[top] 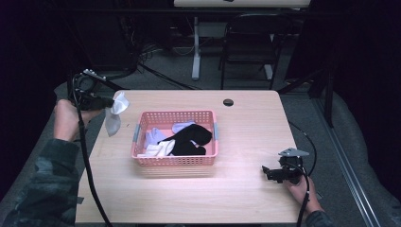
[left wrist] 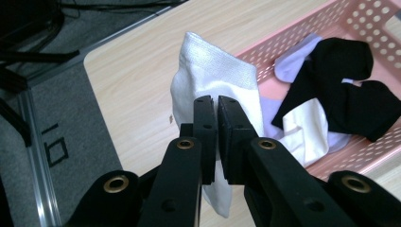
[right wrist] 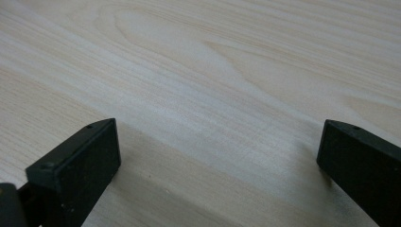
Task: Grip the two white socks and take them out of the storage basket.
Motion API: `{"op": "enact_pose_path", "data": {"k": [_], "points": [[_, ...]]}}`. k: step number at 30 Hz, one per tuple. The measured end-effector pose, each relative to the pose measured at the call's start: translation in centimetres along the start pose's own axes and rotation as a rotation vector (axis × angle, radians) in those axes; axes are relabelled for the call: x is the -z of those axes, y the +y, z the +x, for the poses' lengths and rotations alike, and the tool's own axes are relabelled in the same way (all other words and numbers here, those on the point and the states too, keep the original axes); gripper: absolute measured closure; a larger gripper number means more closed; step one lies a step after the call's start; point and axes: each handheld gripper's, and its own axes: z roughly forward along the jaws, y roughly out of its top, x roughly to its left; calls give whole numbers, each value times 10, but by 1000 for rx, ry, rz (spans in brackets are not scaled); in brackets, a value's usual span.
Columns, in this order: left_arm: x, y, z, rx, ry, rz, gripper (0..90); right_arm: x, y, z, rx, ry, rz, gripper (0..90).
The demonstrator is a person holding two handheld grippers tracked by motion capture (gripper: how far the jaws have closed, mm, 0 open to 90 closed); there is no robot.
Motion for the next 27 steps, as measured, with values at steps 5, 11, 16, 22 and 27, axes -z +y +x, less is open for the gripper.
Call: {"op": "enact_pose_path", "data": {"k": [5, 11, 16, 22, 27], "points": [[-3, -9, 7, 24, 0, 7, 862, 0, 0, 0, 0, 0, 0, 0], [-13, -23, 18, 55, 4, 34, 862, 0, 0, 0, 0, -1, 0, 0], [-26, -34, 25, 81, 0, 53, 862, 0, 0, 0, 0, -1, 0, 0], [-47, -48, 29, 111, -15, 97, 861, 0, 0, 0, 0, -1, 0, 0], [-66, -60, 30, 139, -31, 122, 861, 0, 0, 0, 1, -5, 2, 0]]}}
